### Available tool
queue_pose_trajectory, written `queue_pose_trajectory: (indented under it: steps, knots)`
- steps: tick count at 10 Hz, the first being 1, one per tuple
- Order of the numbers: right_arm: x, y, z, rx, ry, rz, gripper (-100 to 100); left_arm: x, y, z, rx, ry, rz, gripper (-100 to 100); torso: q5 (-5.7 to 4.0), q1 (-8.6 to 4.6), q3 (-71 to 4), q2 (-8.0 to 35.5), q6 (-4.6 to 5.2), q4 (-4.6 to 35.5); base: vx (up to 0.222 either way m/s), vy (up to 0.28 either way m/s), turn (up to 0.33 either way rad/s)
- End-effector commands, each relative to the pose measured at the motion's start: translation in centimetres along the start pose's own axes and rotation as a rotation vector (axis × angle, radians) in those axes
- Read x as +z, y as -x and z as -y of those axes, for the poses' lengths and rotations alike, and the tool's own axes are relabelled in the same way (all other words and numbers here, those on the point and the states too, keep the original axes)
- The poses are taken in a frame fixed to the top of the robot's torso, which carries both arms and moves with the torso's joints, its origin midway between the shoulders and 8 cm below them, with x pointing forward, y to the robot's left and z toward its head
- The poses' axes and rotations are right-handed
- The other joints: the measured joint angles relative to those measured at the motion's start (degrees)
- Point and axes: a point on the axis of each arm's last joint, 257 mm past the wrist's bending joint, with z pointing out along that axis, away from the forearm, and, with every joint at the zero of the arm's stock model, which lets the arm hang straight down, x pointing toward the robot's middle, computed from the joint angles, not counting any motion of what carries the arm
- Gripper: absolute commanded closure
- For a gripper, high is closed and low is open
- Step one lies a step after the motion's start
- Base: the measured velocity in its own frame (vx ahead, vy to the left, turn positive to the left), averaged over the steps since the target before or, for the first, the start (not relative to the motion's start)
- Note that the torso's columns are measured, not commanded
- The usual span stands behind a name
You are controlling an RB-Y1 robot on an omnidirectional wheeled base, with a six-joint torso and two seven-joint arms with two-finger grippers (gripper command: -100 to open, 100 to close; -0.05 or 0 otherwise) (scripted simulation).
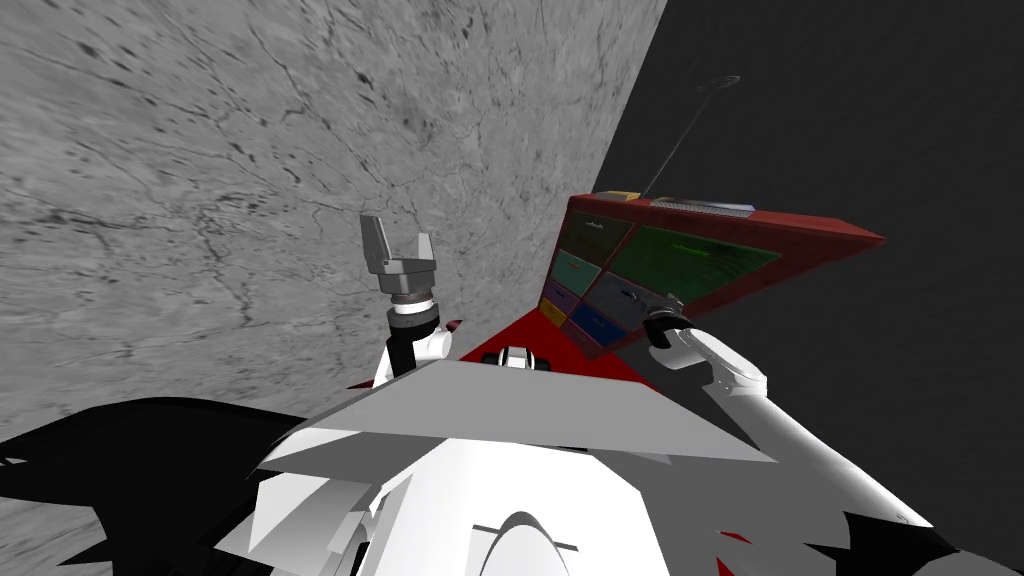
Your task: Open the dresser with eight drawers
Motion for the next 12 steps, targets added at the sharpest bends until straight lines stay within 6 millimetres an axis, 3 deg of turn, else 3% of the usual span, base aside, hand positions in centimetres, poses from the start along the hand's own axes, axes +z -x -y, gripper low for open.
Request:
queue_pose_trajectory:
  steps: [1,4,5,8,12]
  knots:
    - [1.1,0.0,3.9,-0.111,-0.095,-0.012,-100,0.0,0.0,0.0,0.0,0.0,0.0,0,0.02,0.09,0.0,-0.1,0.0,0.0,0.024,0.093,0.023]
    - [2.1,1.4,10.7,-0.299,-0.256,-0.021,-100,0.0,0.0,0.0,0.0,0.0,0.0,0,-0.01,-0.01,0.0,0.0,0.0,0.0,0.018,0.092,0.063]
    - [2.1,1.4,10.8,-0.299,-0.259,-0.022,-100,0.0,0.0,0.0,0.0,0.0,0.0,0,0.03,0.09,0.0,0.0,0.01,0.0,0.019,0.082,0.025]
    - [2.2,3.6,16.6,-0.445,-0.4,-0.024,-100,0.0,0.0,0.0,0.0,0.0,0.0,0,0.0,0.01,0.0,0.0,0.0,0.0,0.017,0.08,0.054]
    - [1.7,6.5,21.7,-0.575,-0.534,-0.019,-100,0.0,0.0,0.0,0.0,0.0,0.0,0,-0.01,0.0,0.0,0.0,0.01,0.0,0.015,0.074,0.041]
